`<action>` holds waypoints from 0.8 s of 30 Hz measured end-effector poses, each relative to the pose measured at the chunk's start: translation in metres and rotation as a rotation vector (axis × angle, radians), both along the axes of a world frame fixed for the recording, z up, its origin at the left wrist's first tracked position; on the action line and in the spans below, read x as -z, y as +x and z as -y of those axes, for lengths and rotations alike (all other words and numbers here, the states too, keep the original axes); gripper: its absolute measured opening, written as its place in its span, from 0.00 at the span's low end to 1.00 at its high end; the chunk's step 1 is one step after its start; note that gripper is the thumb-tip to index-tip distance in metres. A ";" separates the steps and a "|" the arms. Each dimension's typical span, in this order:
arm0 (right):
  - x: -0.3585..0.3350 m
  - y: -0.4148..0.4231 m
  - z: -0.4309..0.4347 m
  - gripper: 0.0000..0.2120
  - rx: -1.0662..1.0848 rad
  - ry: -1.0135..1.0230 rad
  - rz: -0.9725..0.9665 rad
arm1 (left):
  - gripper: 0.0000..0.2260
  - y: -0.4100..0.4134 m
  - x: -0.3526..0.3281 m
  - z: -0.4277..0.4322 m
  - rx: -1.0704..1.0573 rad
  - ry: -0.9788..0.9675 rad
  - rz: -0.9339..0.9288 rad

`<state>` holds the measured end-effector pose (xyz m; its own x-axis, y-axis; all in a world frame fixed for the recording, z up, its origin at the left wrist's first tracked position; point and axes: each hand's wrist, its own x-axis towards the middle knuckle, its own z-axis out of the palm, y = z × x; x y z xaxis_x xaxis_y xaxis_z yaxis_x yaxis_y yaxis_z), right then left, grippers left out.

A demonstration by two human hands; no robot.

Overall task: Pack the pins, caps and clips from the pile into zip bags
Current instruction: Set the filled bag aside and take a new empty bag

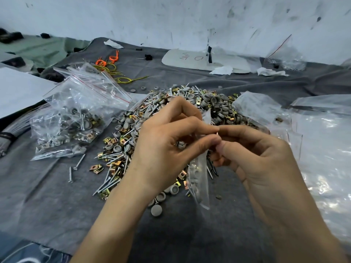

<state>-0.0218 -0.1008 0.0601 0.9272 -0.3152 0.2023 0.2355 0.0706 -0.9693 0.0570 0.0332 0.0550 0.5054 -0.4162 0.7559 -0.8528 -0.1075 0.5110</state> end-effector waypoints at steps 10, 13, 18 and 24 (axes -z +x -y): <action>0.001 0.002 -0.001 0.09 0.009 0.001 0.003 | 0.08 0.000 0.006 0.005 -0.007 -0.006 0.154; 0.000 0.002 -0.001 0.10 0.019 0.002 0.061 | 0.07 -0.002 0.007 0.008 -0.011 -0.049 0.110; -0.004 -0.001 -0.001 0.07 0.072 -0.082 0.170 | 0.04 -0.002 0.005 0.008 -0.071 -0.134 -0.039; -0.004 -0.004 0.002 0.06 0.112 -0.118 0.147 | 0.03 -0.002 0.004 0.009 -0.063 -0.105 -0.092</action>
